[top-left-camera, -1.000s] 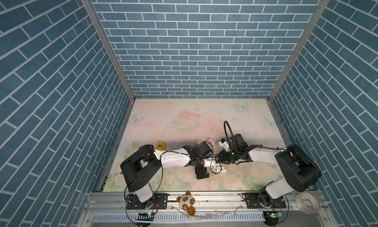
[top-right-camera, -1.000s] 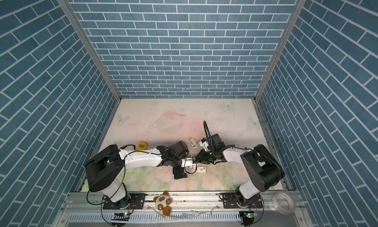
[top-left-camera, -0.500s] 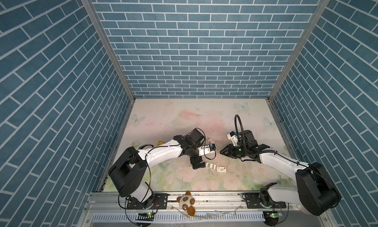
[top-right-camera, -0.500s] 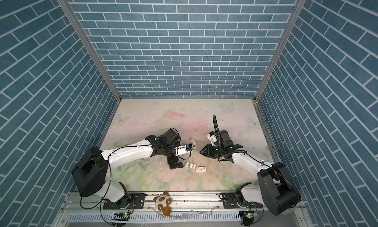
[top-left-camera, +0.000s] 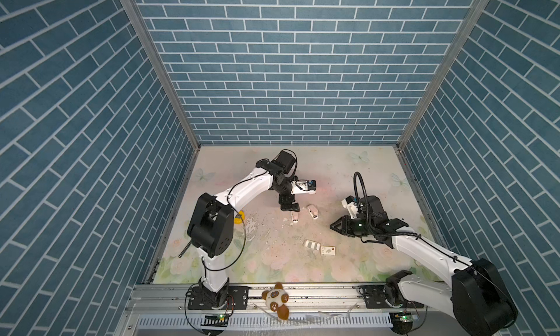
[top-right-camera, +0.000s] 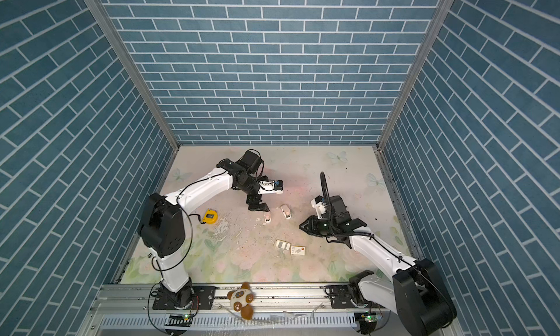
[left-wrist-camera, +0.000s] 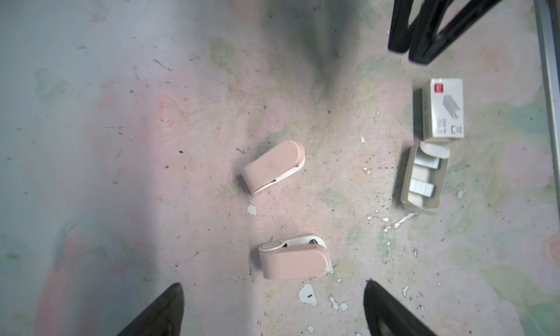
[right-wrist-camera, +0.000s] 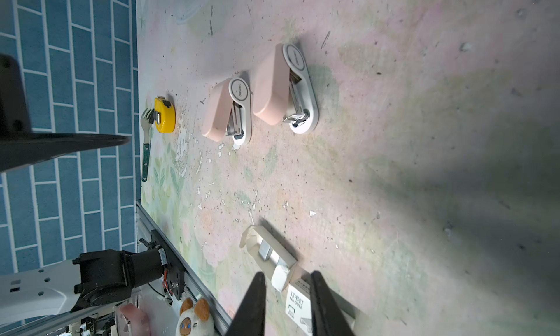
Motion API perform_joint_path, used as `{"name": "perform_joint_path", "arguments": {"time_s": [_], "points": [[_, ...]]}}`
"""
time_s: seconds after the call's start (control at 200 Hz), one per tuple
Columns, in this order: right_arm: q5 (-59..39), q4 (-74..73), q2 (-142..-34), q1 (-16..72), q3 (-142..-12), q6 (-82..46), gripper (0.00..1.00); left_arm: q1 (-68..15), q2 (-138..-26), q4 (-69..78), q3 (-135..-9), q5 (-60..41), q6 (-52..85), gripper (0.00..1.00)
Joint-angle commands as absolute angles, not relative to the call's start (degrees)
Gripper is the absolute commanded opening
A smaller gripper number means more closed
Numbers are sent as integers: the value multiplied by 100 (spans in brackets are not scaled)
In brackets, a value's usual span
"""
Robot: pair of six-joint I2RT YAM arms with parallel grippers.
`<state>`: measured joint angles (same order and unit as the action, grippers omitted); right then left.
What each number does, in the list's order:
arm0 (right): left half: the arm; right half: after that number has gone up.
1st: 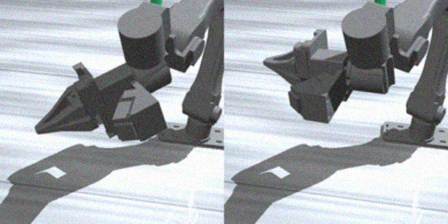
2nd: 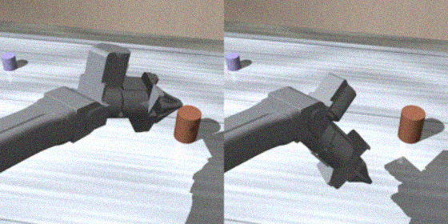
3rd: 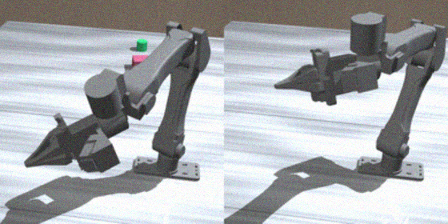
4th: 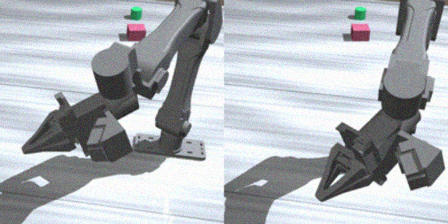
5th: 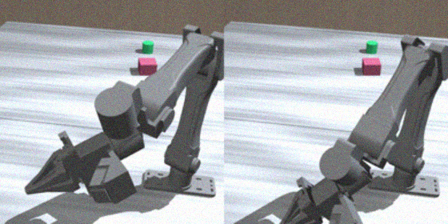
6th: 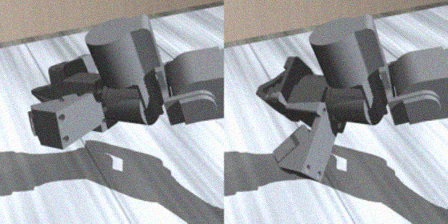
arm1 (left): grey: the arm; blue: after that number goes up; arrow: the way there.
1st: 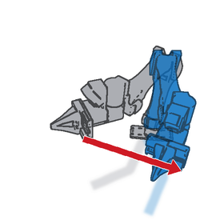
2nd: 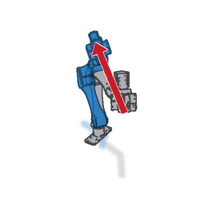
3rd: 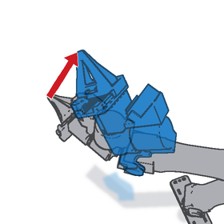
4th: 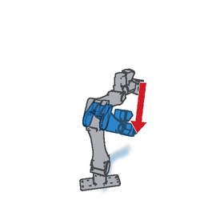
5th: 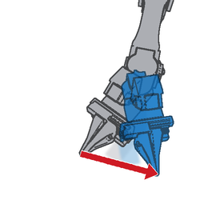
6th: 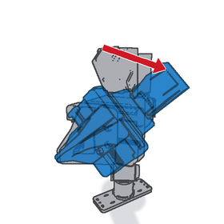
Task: Load the staples into the stapler
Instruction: 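Move the left gripper toward the pink staplers while the right gripper withdraws, then grasp the nearer pink stapler by its end with the left gripper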
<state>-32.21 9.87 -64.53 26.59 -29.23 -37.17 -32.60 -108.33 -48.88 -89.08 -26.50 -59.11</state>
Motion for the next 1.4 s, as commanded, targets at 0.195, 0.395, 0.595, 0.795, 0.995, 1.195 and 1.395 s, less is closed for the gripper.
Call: {"name": "perform_joint_path", "arguments": {"time_s": [0.195, 0.395, 0.595, 0.795, 0.995, 1.195, 1.395], "points": [[-2849, 1404, -5743, 2629, -2505, -4018, 27, -3252, -11236, -5391, -9200, -2304, -7562, 94], [-2805, 1385, -5660, 2628, -2408, -4120, 27, -3398, -11265, -5004, -8937, -2055, -8214, 94], [-2795, 1394, -5687, 2627, -2411, -4124, 27, -3562, -11402, -4835, -8789, -1874, -8472, 92], [-2799, 1338, -5780, 2627, -2412, -4087, 27, -3670, -11486, -4786, -8697, -1644, -8585, 83], [-2899, 1280, -6009, 2628, -2478, -3993, 26, -3707, -11566, -4755, -8666, -1477, -8604, 73], [-2953, 1273, -6117, 2603, -2514, -3894, 26, -3809, -11699, -4763, -8679, -1344, -8602, 69], [-2996, 1270, -6045, 2572, -2457, -3858, 26, -3901, -11749, -4807, -8683, -1259, -8511, 55]]}}
